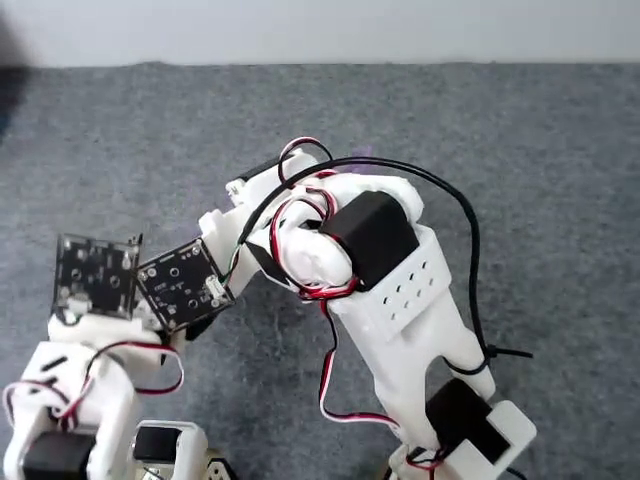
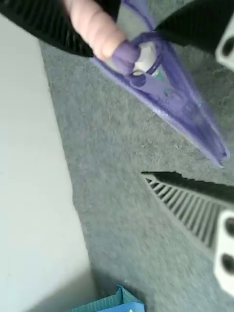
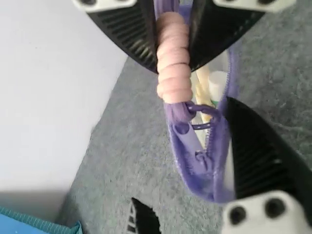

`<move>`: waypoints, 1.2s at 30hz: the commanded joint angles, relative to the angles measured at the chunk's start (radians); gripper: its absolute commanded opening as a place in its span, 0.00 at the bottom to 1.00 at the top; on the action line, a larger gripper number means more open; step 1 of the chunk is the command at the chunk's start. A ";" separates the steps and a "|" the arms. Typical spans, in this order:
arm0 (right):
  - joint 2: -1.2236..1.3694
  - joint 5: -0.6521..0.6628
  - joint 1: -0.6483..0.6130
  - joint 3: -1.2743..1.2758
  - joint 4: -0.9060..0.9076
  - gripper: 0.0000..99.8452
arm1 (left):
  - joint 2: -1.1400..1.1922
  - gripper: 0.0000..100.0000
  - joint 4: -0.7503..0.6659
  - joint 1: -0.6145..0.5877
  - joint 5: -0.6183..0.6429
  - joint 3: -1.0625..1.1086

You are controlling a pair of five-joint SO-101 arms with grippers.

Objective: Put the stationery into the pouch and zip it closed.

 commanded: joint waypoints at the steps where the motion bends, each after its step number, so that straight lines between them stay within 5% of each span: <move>1: -0.045 -0.003 -0.018 -0.012 0.012 0.01 | -0.081 0.39 -0.008 0.012 -0.029 0.019; 27: -0.042 -0.075 -0.035 -0.008 -0.093 0.01 | -0.129 0.39 -0.023 0.023 -0.029 0.128; 36: -0.036 -0.077 -0.015 -0.008 -0.101 0.01 | -0.129 0.38 -0.054 0.178 -0.029 0.223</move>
